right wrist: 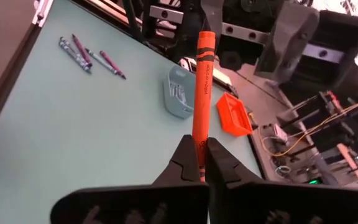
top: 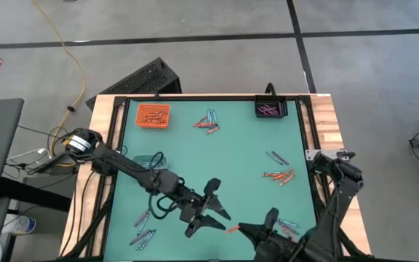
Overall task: Sort crayons
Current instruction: Put the orange crayon into the orange basket
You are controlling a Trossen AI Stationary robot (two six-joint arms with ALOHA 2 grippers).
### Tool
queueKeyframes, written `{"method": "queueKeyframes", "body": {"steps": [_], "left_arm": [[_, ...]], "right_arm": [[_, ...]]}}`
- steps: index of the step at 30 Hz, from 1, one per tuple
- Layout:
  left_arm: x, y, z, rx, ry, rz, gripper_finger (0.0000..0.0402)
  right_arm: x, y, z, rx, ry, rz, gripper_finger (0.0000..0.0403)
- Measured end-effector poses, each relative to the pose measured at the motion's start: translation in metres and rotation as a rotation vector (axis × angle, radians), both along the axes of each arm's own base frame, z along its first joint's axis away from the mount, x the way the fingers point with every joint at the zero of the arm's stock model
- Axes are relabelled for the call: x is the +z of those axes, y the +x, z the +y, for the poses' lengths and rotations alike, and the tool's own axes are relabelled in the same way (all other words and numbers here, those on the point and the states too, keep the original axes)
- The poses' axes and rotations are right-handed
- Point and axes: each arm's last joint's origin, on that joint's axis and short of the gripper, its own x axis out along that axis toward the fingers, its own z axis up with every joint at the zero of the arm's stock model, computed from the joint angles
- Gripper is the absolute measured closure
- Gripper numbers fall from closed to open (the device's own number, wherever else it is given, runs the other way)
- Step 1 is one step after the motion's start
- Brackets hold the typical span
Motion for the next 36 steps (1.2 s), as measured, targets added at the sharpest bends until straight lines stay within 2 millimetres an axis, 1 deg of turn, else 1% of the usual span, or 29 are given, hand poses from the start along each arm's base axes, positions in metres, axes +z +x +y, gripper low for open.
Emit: {"method": "queueKeyframes", "body": {"steps": [5,10,16,21,26,31,36], "left_arm": [[0.001,-0.001,-0.001,-0.040,0.018,-0.019,0.0261],[-0.001,-0.001,-0.003,-0.045,0.027,0.001,0.0261],[-0.003,0.000,-0.002,0.055,0.048,0.004,0.0261],[-0.001,-0.001,-0.004,-0.012,0.055,-0.028,0.0261],[0.000,-0.002,-0.005,-0.067,0.061,-0.047,0.0262],[0.000,-0.002,-0.005,-0.075,0.061,-0.044,0.0280],[0.000,-0.002,-0.005,-0.071,0.074,-0.054,0.0312]], "right_arm": [[0.002,0.012,-0.004,0.006,-0.042,0.009,0.0402],[0.004,0.016,-0.003,0.012,-0.071,0.000,0.0402],[0.005,0.013,0.000,0.021,-0.069,-0.014,0.0402],[0.005,0.011,0.002,0.023,-0.083,-0.020,0.0402],[0.005,0.018,-0.004,0.005,-0.100,-0.012,0.0402],[0.005,0.024,-0.009,-0.010,-0.114,-0.004,0.0402],[0.006,0.031,-0.014,-0.025,-0.111,-0.005,0.0402]]}}
